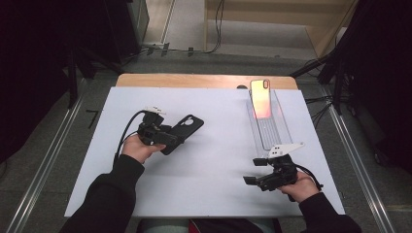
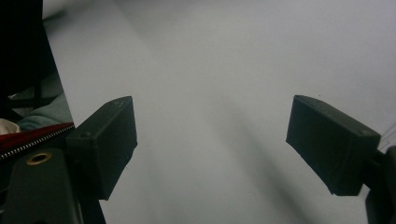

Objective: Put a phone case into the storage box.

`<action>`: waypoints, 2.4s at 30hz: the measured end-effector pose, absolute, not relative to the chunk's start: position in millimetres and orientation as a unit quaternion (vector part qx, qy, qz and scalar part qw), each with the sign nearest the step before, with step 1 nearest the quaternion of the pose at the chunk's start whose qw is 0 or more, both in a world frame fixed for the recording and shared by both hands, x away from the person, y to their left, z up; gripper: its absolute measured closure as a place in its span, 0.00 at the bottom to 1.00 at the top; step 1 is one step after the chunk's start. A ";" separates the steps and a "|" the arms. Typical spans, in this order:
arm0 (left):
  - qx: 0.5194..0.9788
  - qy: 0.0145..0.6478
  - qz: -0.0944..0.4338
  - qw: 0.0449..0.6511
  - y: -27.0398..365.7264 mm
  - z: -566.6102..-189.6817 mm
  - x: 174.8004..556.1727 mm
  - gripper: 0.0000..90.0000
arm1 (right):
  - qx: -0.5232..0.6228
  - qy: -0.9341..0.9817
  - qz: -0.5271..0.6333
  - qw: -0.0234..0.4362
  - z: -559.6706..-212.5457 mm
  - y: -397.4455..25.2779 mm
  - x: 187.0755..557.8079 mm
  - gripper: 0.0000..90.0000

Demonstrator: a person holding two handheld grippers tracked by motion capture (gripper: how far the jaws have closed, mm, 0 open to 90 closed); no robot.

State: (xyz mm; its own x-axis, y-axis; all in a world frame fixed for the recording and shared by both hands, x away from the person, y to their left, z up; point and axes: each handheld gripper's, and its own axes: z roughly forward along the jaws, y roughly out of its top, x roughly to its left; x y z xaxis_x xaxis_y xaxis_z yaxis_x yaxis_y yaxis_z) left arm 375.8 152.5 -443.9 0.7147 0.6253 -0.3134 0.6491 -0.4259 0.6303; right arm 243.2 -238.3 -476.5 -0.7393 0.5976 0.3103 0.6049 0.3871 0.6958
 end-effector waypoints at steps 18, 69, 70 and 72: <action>0.846 0.366 -0.030 0.387 147.5 -439.8 330.9 0.17 | -0.368 -0.830 -0.419 -0.014 -471.8 -238.4 242.5 0.16; 0.755 0.418 0.107 0.494 116.5 -460.1 269.9 0.17 | -0.463 -0.749 -0.474 0.003 -430.6 -187.9 262.7 0.17; 0.754 0.417 0.107 0.496 115.8 -460.7 269.4 0.17 | -0.464 -0.748 -0.474 0.002 -430.3 -186.5 264.1 0.17; 0.750 0.418 0.114 0.500 113.6 -462.6 268.1 0.17 | -0.462 -0.755 -0.466 -0.012 -429.1 -182.6 265.3 0.17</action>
